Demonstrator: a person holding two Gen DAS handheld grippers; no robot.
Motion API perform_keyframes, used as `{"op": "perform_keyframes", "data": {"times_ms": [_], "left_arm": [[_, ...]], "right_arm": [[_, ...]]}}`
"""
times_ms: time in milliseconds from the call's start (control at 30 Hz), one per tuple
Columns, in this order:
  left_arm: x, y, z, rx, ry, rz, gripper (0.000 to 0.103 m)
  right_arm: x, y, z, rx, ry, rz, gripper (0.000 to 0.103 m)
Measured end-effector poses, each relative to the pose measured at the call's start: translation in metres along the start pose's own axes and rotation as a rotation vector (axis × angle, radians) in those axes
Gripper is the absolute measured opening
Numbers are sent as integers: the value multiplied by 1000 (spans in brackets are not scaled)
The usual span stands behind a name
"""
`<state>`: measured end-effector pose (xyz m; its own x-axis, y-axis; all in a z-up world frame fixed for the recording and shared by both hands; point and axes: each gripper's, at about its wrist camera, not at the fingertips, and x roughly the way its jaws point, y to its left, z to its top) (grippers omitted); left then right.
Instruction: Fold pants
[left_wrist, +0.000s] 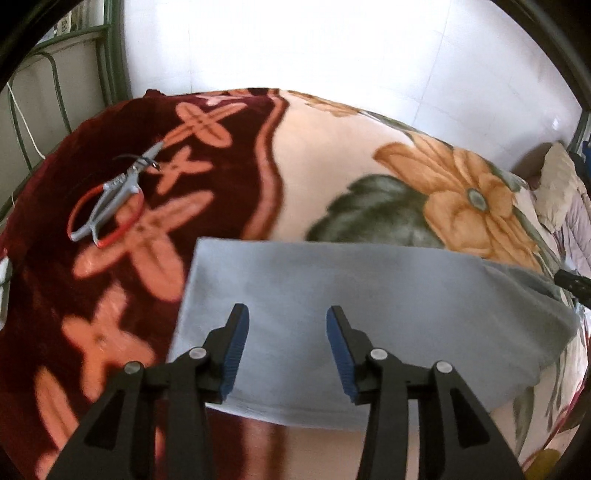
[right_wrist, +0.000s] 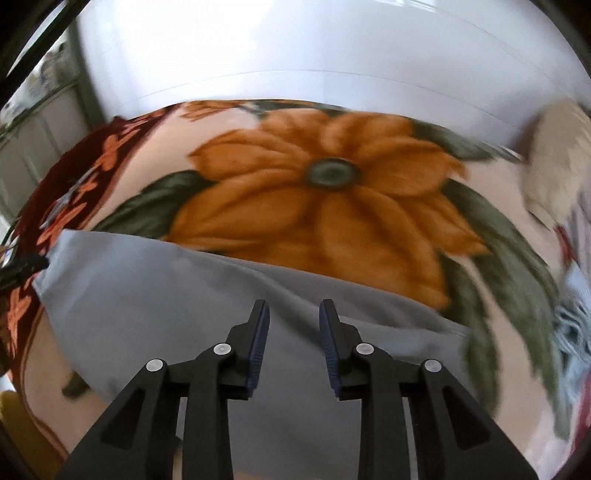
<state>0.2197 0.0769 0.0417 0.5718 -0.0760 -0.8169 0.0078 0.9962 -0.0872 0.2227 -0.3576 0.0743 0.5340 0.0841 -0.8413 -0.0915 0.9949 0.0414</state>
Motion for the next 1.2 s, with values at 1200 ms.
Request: {"op": "perform_keyframes", "data": {"times_ms": [1200], "left_arm": [[39,-70,-37,-1,98,107,50]], "right_arm": [[23,-130,-13,151,-98,-46,22]]}}
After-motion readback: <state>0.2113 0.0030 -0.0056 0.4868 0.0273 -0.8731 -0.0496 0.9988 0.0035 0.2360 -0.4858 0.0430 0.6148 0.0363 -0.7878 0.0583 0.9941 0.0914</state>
